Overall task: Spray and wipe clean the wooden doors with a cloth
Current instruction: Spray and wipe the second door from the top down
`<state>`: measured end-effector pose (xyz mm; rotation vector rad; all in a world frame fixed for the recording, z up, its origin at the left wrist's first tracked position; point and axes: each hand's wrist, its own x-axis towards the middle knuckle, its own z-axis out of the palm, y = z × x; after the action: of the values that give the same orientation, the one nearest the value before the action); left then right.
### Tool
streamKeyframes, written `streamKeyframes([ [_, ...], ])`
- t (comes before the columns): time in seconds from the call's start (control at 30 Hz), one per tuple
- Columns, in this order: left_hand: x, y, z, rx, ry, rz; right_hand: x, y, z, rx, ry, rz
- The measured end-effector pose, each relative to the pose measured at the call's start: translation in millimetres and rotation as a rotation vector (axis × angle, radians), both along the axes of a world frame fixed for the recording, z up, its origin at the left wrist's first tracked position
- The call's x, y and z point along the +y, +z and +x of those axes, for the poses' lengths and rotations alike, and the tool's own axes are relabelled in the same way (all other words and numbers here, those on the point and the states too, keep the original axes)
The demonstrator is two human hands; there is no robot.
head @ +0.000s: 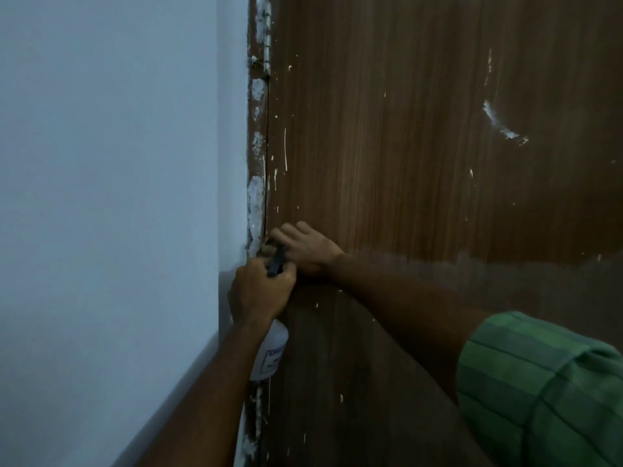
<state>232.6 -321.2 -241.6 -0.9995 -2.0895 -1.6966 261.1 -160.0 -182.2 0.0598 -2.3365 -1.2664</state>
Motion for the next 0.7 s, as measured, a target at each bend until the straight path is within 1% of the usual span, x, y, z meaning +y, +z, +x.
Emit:
streamKeyframes([
  [0.07, 2, -7, 0, -0.023, -0.001, -0.094, 0, 9, 4, 0.191, 0.048, -0.132],
  [0.1, 4, -12, -1, -0.045, -0.001, -0.138, 1, 11, 4, 0.238, 0.060, -0.163],
  [0.2, 10, -30, -4, -0.088, -0.033, -0.239, -1, 12, 3, 0.256, 0.043, -0.156],
  [0.27, 12, -38, -3, -0.079, -0.038, -0.221, -3, 8, 0, 0.275, 0.031, -0.148],
  [0.37, 9, -41, -6, -0.032, 0.009, -0.094, -4, -16, 1, 0.309, 0.005, -0.156],
  [0.4, 8, -40, -7, -0.022, 0.015, -0.038, -4, -31, 4, 0.290, 0.019, -0.144],
  [0.43, 7, -38, -9, -0.018, 0.019, 0.019, -3, -48, 6, 0.223, 0.032, -0.122],
  [0.47, 5, -34, -10, -0.016, 0.032, 0.073, -3, -62, 10, 0.107, 0.026, -0.085],
  [0.53, 0, -23, -9, 0.004, 0.051, 0.163, -4, -82, 17, -0.188, -0.024, 0.026],
  [0.57, -2, -15, -6, 0.021, 0.052, 0.199, -5, -82, 18, -0.263, -0.034, 0.088],
  [0.6, -5, -11, -6, 0.036, 0.041, 0.228, -8, -81, 15, -0.262, -0.044, 0.092],
  [0.63, -7, -3, -6, 0.045, 0.023, 0.257, -11, -73, 13, -0.188, -0.056, 0.042],
  [0.67, -9, 2, -7, 0.054, 0.006, 0.279, -15, -66, 11, -0.055, -0.058, -0.052],
  [0.7, -10, 5, -8, 0.066, -0.011, 0.295, -18, -59, 10, 0.123, -0.054, -0.183],
])
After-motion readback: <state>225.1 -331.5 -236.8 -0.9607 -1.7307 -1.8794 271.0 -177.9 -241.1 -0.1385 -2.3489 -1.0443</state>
